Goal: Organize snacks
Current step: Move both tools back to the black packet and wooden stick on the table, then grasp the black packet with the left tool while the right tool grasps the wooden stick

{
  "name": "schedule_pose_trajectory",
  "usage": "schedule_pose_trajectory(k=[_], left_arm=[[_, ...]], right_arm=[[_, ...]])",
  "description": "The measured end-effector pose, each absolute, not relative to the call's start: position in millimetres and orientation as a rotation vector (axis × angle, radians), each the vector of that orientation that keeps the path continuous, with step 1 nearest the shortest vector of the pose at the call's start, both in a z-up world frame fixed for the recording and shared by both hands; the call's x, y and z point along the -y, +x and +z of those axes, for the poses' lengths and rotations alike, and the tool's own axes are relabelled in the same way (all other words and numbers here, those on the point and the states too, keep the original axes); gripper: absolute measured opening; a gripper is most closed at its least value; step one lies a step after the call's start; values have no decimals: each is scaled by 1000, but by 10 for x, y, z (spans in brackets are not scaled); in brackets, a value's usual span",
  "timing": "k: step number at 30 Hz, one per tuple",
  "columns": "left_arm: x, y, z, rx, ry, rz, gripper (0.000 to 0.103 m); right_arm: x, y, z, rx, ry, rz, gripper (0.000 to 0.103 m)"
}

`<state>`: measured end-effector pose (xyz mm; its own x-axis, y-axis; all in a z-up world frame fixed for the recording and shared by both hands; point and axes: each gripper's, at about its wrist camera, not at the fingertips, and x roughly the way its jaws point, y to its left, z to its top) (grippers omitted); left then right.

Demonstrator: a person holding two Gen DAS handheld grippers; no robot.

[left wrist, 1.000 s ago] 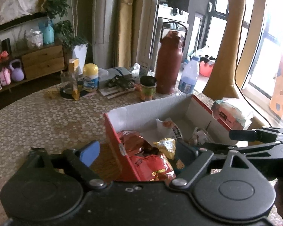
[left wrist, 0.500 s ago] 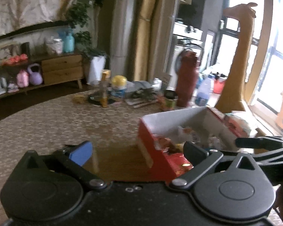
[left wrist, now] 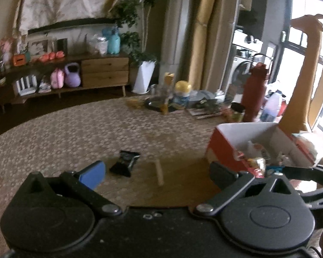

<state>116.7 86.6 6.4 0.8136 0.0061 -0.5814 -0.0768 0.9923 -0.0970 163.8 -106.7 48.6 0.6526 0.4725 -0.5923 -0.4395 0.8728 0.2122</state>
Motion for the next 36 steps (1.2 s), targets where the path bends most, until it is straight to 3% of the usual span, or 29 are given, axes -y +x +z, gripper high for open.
schedule_pose_trajectory(k=[25, 29, 31, 36], left_arm=[[-1510, 2209, -891, -736, -90, 88, 102], [-1501, 2373, -1024, -756, -78, 87, 99], [-1522, 2448, -1071, -764, -83, 90, 97], [-1551, 2608, -1191, -786, -84, 88, 85]], right_arm=[[-11, 2586, -530, -864, -75, 463, 99], [-150, 2739, -661, -877, -113, 438, 90], [-189, 2807, -715, -882, -112, 432, 79], [-298, 2921, -792, -881, -144, 433, 65]])
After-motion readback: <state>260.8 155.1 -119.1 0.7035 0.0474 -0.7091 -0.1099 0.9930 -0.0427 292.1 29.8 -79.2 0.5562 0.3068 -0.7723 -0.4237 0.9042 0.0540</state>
